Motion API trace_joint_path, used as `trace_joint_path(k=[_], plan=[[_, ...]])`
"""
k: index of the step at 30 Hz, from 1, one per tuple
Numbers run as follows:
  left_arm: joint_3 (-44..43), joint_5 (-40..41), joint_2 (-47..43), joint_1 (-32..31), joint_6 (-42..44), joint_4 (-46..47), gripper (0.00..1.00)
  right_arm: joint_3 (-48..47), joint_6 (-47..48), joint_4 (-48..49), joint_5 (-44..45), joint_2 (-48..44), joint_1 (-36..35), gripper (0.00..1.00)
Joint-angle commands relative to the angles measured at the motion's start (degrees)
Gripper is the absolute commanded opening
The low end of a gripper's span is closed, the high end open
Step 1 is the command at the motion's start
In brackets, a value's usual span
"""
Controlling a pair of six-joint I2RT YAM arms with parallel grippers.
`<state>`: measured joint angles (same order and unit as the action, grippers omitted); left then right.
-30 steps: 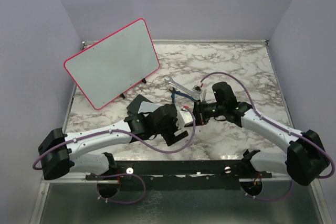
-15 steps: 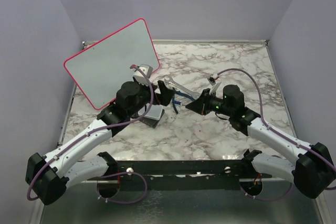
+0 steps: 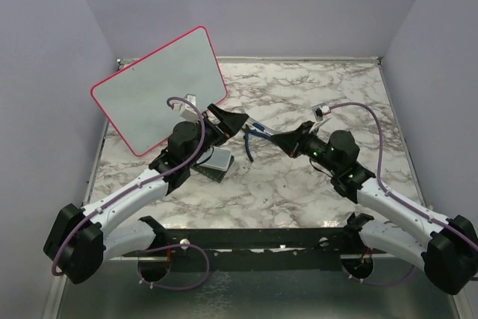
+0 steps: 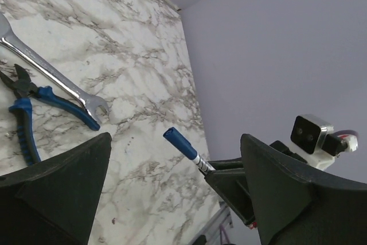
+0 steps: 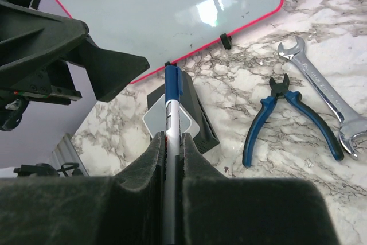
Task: Write a sentence on the whiteboard
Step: Open the pen cap from the whiteboard marker.
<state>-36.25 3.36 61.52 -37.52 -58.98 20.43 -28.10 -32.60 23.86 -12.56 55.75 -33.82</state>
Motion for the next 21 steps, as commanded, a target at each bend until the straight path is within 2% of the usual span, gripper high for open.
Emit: trace_joint_path(k=[1, 9, 12, 21], plan=[[0.8, 2.1, 1.8, 0.2, -9.7, 7.6, 0.92, 1.0, -0.2, 6.8, 4.0, -0.9, -1.2, 0.01], [0.0, 0.1, 8.1, -1.0, -15.5, 12.1, 0.75, 0.4, 0.1, 12.9, 5.7, 2.7, -4.6, 0.01], [0.7, 1.5, 8.1, -1.2, -17.2, 13.2, 0.62, 0.5, 0.3, 14.5, 6.8, 3.4, -5.9, 0.01], [2.8, 3.1, 7.4, -1.3, -20.7, 15.1, 0.43, 0.4, 0.9, 15.4, 9.2, 4.7, -7.6, 0.01]])
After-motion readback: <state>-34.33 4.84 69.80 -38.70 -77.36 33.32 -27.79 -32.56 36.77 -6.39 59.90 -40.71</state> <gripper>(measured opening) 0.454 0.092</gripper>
